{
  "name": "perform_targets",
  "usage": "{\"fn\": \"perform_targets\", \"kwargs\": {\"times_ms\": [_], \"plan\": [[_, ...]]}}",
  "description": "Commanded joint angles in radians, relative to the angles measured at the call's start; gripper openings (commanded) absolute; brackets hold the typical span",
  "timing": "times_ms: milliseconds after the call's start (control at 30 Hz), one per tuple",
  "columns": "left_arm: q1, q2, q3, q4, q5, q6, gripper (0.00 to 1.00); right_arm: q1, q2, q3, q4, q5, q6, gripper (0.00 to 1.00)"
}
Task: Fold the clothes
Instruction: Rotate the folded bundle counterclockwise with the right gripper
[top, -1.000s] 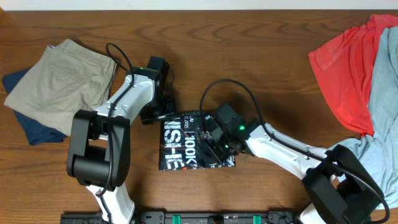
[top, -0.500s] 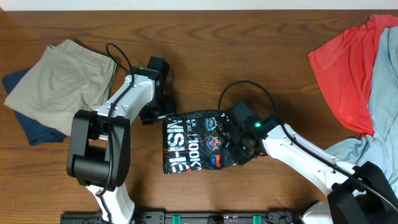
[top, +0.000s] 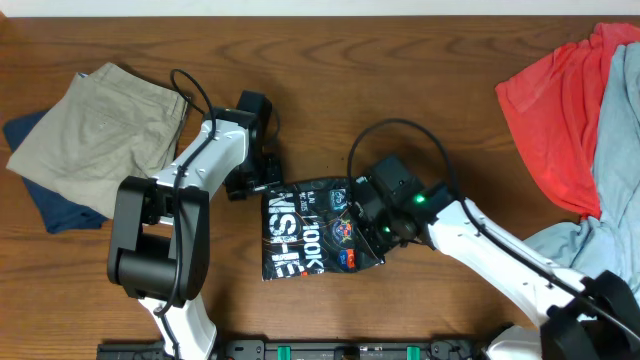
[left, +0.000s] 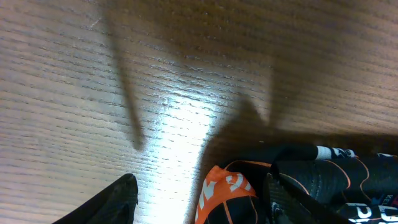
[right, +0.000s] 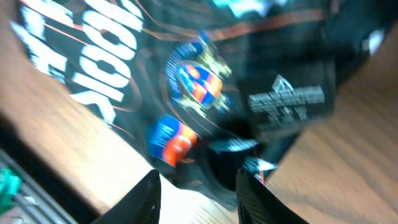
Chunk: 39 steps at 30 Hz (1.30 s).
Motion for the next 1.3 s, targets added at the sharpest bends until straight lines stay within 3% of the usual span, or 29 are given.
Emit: {"fn": "perform_targets", "kwargs": {"times_ms": [0, 200, 267, 367, 567, 733, 833, 1000, 1167, 1267], "plan": [[0.000, 0.016, -0.006, -0.006, -0.011, 0.017, 0.66, 0.002, 0.001, 0.014, -0.010, -0.013, 0.003, 0.39], [0.000, 0.016, -0.006, -0.006, -0.011, 0.018, 0.66, 0.002, 0.066, 0.008, -0.010, 0.013, 0.002, 0.38], [0.000, 0.016, -0.006, -0.006, -0.011, 0.017, 0.66, 0.002, 0.097, 0.008, -0.005, 0.014, 0.002, 0.28], [0.000, 0.016, -0.006, -0.007, -0.011, 0.017, 0.66, -0.001, 0.139, 0.008, 0.002, 0.071, 0.006, 0.01], [0.000, 0.016, -0.006, -0.011, -0.011, 0.018, 0.66, -0.048, 0.142, 0.010, 0.010, 0.309, 0.185, 0.01], [0.000, 0.016, -0.006, -0.014, -0.011, 0.017, 0.66, -0.101, 0.138, 0.010, 0.053, 0.314, 0.186, 0.14], [0.000, 0.016, -0.006, -0.014, -0.011, 0.018, 0.66, -0.118, 0.138, 0.010, 0.052, 0.309, 0.187, 0.13], [0.001, 0.016, -0.006, -0.014, -0.012, 0.034, 0.66, -0.118, 0.130, 0.010, -0.003, 0.189, 0.186, 0.03], [0.001, 0.016, -0.006, -0.014, -0.060, 0.036, 0.66, -0.114, 0.100, 0.010, -0.037, -0.080, 0.142, 0.03], [0.001, 0.016, -0.006, -0.014, -0.068, 0.036, 0.65, -0.095, 0.100, 0.009, -0.059, -0.134, 0.125, 0.01]]}}
